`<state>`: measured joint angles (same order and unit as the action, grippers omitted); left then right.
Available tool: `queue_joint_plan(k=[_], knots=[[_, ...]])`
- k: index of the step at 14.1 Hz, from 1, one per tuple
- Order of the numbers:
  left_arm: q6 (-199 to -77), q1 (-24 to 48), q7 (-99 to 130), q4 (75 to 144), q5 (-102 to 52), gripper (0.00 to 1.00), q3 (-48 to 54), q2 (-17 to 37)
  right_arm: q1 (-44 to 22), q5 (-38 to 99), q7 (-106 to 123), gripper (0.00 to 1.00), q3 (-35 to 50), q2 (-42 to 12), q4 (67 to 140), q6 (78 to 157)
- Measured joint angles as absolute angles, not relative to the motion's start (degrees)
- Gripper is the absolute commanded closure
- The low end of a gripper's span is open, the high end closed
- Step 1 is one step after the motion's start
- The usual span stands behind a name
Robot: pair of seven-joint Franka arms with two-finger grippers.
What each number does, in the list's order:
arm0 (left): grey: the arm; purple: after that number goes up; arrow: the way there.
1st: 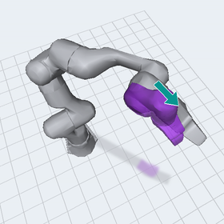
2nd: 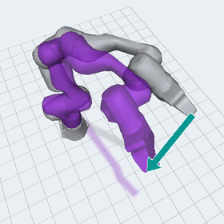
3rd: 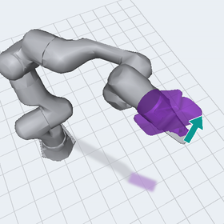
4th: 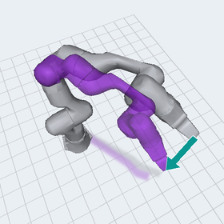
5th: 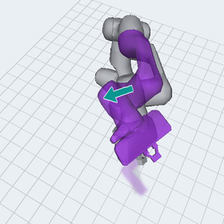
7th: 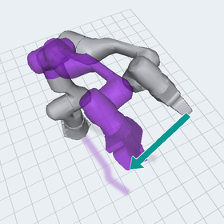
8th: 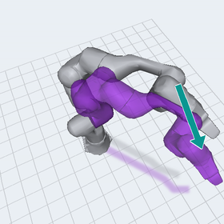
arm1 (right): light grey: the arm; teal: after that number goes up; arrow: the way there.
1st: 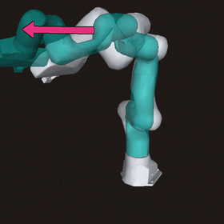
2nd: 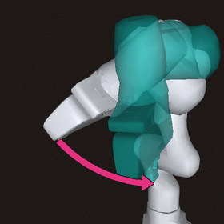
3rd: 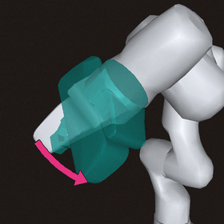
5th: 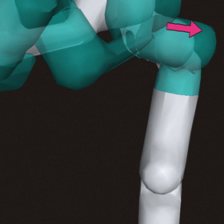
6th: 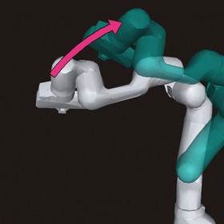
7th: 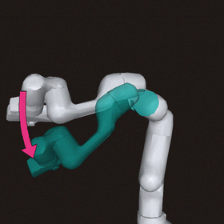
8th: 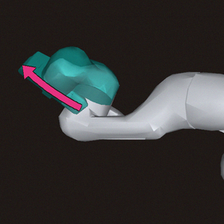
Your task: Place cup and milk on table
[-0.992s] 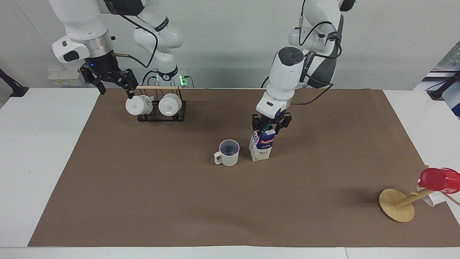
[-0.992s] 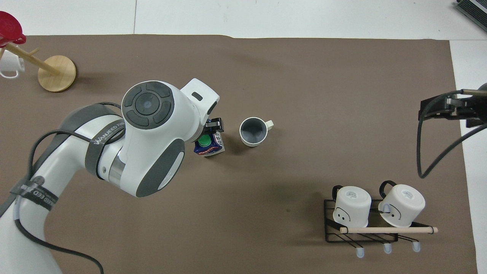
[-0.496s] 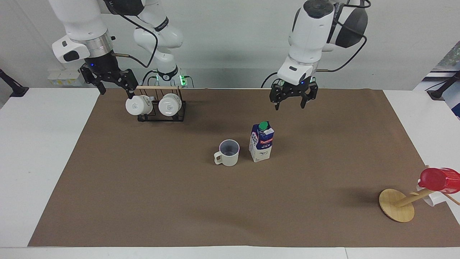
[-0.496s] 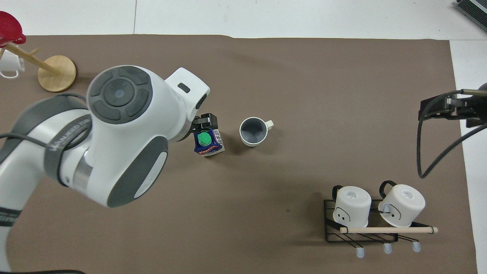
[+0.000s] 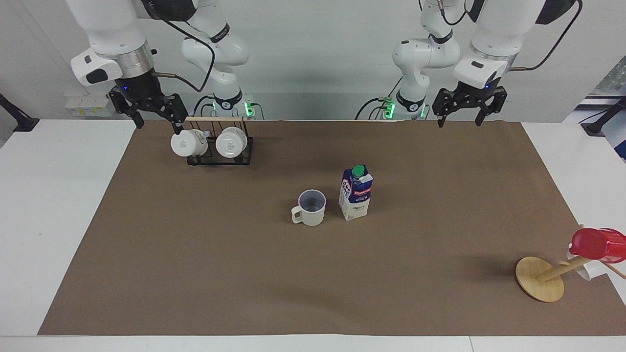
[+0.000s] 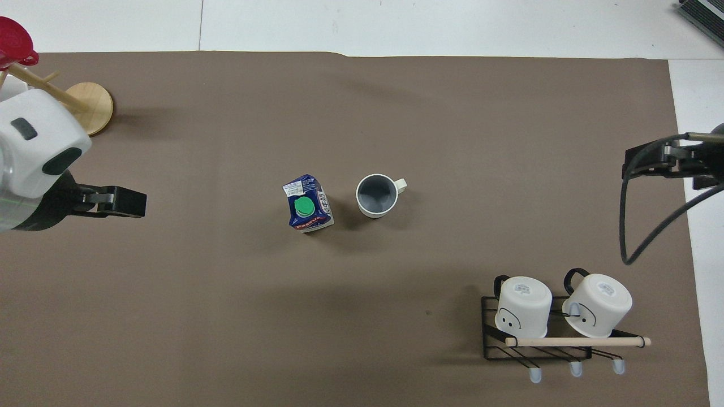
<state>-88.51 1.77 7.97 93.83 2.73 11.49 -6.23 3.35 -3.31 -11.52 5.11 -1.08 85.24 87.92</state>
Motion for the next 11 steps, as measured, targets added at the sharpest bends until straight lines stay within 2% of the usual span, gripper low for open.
queue_joint_plan(k=[11], knots=[[-88.1, 0.8, 7.8, 94.0, 2.5, 0.00, 11.5, -6.9, 3.3, -3.3, -11.5, 0.00, 5.1, -1.1, 85.2, 87.9]])
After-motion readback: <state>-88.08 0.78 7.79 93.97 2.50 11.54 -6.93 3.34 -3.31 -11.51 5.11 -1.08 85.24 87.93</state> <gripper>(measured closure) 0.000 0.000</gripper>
